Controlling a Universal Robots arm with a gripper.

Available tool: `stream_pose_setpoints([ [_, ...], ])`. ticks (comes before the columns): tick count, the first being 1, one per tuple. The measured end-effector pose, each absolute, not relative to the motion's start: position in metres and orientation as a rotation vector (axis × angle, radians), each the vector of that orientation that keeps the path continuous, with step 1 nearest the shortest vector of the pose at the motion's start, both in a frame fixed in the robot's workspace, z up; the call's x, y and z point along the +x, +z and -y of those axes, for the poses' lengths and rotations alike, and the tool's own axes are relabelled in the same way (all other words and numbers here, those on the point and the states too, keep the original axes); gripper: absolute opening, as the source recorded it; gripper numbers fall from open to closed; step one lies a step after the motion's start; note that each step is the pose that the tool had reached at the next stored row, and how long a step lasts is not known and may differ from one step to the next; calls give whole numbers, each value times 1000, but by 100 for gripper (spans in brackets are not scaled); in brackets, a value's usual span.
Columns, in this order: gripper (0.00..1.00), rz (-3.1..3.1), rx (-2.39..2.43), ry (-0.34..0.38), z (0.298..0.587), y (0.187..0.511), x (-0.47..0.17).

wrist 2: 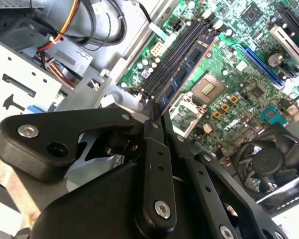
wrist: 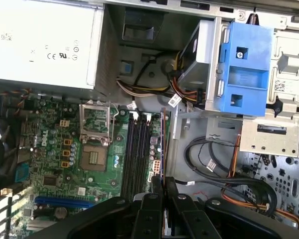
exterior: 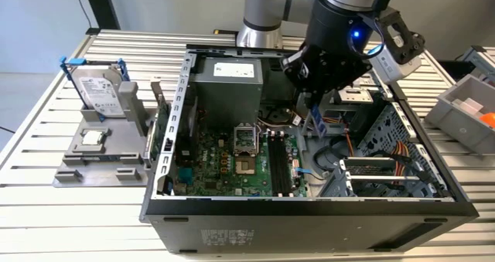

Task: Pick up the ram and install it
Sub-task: 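Insert the ram into the slot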

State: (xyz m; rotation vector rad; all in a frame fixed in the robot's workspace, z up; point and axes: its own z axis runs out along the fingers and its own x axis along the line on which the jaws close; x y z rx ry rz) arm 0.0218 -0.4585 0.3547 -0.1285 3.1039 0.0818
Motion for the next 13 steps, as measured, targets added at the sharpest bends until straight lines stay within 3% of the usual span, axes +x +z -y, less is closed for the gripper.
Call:
stream_pose_setpoints([
  [13,0,-3103,-128,82,458,343,25],
])
